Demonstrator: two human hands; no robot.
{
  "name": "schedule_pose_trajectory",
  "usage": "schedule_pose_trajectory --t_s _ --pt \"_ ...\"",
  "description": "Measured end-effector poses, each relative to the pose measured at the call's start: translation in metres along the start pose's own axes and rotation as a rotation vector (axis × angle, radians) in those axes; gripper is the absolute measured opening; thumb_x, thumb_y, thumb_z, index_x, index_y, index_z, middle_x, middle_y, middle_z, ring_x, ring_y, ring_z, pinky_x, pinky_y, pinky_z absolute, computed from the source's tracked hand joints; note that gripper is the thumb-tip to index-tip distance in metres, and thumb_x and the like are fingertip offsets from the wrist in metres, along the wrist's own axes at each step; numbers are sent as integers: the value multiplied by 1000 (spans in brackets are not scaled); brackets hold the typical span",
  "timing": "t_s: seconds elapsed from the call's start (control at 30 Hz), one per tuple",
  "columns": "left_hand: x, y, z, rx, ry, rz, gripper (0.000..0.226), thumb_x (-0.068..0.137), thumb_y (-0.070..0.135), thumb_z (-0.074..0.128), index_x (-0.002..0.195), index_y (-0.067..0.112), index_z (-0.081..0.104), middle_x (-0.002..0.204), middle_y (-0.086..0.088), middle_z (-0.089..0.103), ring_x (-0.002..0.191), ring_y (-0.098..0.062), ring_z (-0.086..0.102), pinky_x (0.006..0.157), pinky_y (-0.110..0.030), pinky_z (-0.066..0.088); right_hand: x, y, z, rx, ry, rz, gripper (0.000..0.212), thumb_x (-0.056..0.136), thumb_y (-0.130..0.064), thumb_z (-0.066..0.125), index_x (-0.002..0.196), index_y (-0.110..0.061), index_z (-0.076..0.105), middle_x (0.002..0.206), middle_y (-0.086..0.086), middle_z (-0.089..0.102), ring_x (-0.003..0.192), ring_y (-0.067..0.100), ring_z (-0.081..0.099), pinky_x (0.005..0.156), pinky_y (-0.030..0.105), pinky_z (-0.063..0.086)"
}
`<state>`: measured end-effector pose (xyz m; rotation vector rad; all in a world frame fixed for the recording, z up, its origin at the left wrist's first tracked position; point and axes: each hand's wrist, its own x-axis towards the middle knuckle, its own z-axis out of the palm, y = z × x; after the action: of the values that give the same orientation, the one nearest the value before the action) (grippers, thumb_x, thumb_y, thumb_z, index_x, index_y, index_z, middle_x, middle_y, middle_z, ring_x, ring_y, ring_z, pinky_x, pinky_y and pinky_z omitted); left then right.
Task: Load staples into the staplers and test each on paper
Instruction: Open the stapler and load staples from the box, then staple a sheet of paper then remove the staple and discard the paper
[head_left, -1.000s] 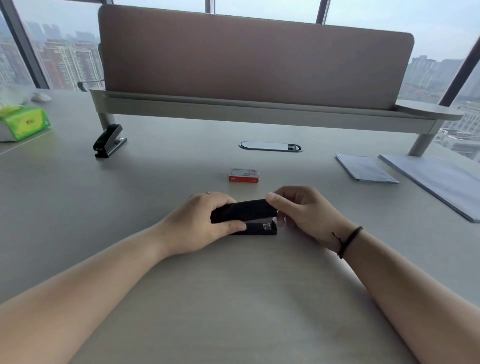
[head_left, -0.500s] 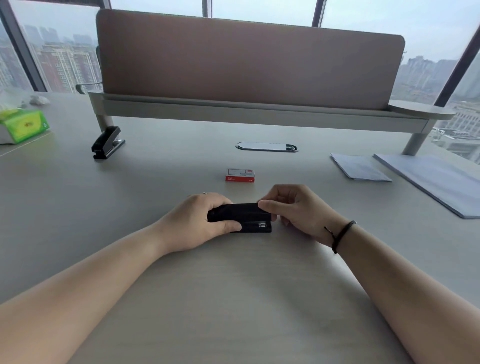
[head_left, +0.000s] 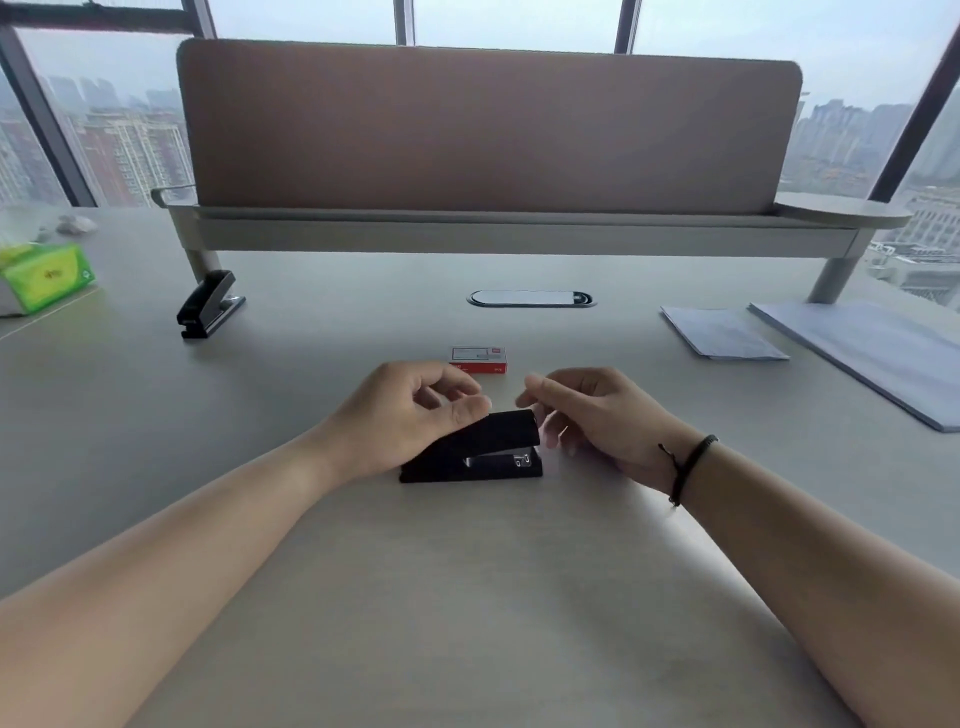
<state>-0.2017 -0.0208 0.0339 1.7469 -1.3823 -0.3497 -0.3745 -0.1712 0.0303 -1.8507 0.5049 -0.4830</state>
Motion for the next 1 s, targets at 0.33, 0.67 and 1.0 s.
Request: schedule_pose_trajectory --t_s 0.33,0.67,1.0 --pt "116 70 52 37 -70 -10 13 87 34 69 86 22 74 80 7 73 73 -9 66 63 -26 53 36 42 -106 -614 413 4 16 83 -38 70 92 -24 70 87 -8 68 78 10 62 69 25 47" --pt "224 79 160 -438 -211 -547 8 91 7 58 97 3 56 88 -13 57 81 -29 61 88 -37 57 60 95 -195 -978 532 279 56 83 -60 53 128 -26 56 136 -1 56 129 22 45 107 43 30" --pt "276 96 218 -692 -59 -686 16 93 -2 35 88 -3 51 87 -19 56 85 -35 63 84 -41 58 66 101 -199 -1061 532 245 47 87 -56 41 115 -26 64 125 -3 62 123 24 48 108 50 28"
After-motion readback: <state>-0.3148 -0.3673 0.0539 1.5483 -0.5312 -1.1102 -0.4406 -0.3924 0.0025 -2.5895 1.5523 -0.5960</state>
